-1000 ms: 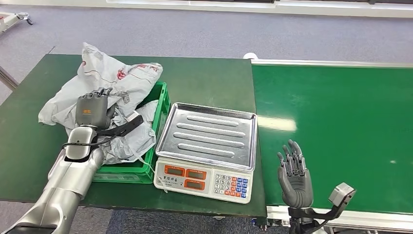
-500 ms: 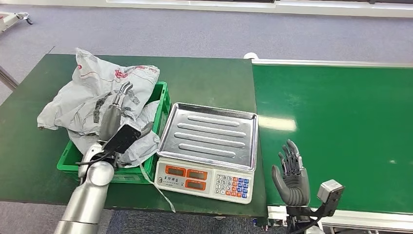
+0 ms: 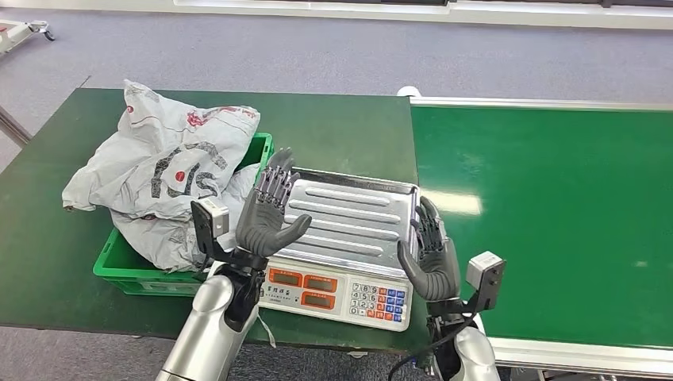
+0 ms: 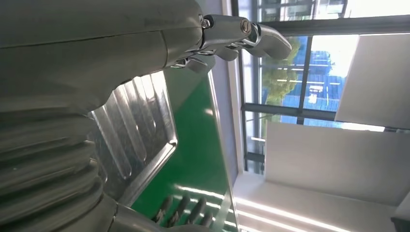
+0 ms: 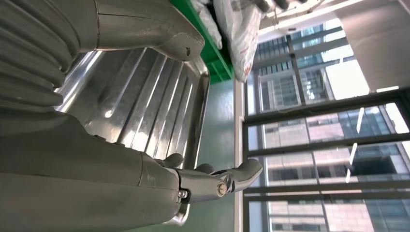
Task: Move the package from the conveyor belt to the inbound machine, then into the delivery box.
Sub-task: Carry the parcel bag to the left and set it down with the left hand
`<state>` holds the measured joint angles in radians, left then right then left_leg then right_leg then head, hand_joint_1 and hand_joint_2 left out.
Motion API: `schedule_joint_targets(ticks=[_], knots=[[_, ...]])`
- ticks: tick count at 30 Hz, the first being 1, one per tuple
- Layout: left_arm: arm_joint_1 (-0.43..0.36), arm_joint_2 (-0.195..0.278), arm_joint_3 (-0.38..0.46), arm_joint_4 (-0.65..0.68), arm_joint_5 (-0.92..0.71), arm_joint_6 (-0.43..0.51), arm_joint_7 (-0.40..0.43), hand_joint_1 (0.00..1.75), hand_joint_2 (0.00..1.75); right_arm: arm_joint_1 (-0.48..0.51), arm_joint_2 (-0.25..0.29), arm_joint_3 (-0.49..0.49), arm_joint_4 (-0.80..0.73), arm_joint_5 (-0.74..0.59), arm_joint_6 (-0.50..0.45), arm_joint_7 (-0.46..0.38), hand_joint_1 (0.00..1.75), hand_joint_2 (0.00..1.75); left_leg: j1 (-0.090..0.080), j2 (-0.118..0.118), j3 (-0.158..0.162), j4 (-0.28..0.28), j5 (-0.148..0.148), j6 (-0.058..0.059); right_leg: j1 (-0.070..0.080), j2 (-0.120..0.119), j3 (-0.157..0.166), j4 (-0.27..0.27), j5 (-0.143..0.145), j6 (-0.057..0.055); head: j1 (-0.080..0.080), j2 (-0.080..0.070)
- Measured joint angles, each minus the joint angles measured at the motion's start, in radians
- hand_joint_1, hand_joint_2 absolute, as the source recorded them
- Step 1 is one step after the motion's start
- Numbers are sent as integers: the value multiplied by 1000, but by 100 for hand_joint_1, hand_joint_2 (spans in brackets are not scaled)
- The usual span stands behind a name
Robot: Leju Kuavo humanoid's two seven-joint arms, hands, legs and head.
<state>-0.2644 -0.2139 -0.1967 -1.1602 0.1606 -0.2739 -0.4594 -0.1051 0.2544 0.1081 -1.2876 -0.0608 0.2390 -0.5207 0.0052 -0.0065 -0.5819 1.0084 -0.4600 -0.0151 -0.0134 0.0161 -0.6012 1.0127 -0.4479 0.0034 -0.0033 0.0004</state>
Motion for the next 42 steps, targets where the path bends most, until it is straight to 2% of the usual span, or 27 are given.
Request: schedule_joint_targets(ticks=[4, 13, 19, 28, 42], knots=[[-4, -25, -10, 69, -6, 44, -13, 0, 175, -39, 5, 40, 67, -24, -24, 8, 0, 175, 0, 0, 0, 0, 0, 0, 0, 0, 0, 0, 0, 0, 0, 0], [-6, -34, -13, 169, -18, 41, -11, 0, 175, -63, 7, 85, 121, -9, -97, 10, 0, 175, 0, 0, -1, 0, 0, 0, 0, 0, -1, 0, 0, 0, 0, 0], [-6, -35, -13, 185, -48, 61, -9, 0, 175, -63, 7, 95, 120, 8, -120, 12, 0, 175, 0, 0, -1, 0, 0, 0, 0, 0, -1, 0, 0, 0, 0, 0], [-5, -35, -13, 188, -35, 35, 1, 0, 175, -54, 7, 109, 101, 9, -125, 15, 0, 175, 0, 0, -1, 0, 0, 0, 0, 0, -1, 0, 0, 0, 0, 0], [-3, -40, -16, 168, -94, 80, 13, 0, 175, -32, 6, 110, 47, 28, -159, 31, 0, 175, 0, 0, -1, 0, 0, 0, 0, 0, -1, 0, 0, 0, 0, 0]])
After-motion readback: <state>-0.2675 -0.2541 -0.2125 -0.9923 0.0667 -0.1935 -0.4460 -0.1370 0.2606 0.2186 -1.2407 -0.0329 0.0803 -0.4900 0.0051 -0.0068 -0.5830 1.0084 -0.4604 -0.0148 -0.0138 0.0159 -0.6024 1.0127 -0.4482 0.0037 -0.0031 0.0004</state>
